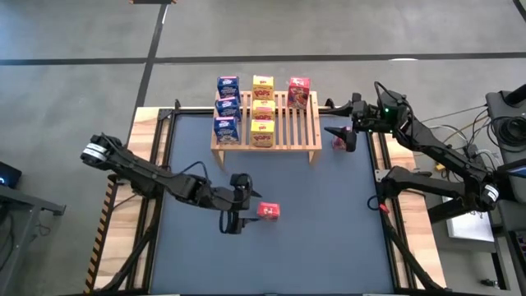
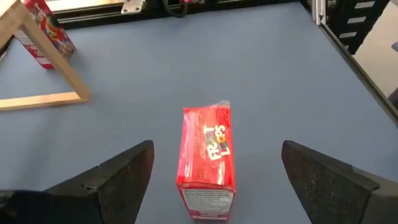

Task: Stack cereal on shelf
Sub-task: Put the bottom red cereal box on the shelf aligned with the other red cereal box

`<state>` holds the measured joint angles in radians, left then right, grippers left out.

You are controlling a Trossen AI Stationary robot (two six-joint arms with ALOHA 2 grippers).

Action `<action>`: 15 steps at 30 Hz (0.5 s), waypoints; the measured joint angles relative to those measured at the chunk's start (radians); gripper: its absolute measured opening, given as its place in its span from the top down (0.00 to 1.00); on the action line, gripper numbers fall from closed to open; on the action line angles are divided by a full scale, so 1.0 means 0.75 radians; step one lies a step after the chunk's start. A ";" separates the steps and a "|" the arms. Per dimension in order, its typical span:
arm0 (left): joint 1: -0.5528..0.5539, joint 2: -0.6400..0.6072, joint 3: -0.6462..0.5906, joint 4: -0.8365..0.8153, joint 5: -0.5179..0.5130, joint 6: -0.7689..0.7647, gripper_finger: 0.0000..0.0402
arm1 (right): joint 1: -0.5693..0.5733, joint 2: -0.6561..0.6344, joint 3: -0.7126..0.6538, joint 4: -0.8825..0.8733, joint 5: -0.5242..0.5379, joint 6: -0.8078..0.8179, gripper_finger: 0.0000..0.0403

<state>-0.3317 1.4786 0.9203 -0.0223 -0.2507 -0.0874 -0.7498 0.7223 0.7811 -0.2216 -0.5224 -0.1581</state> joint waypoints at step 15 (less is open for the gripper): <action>0.036 -0.026 -0.490 0.747 -0.003 -0.046 0.15 | 0.037 0.000 -0.007 -0.006 0.000 0.002 0.29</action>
<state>-0.3046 1.4589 0.5532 0.5381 -0.2527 -0.1219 -0.7217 0.7223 0.7757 -0.2264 -0.5224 -0.1566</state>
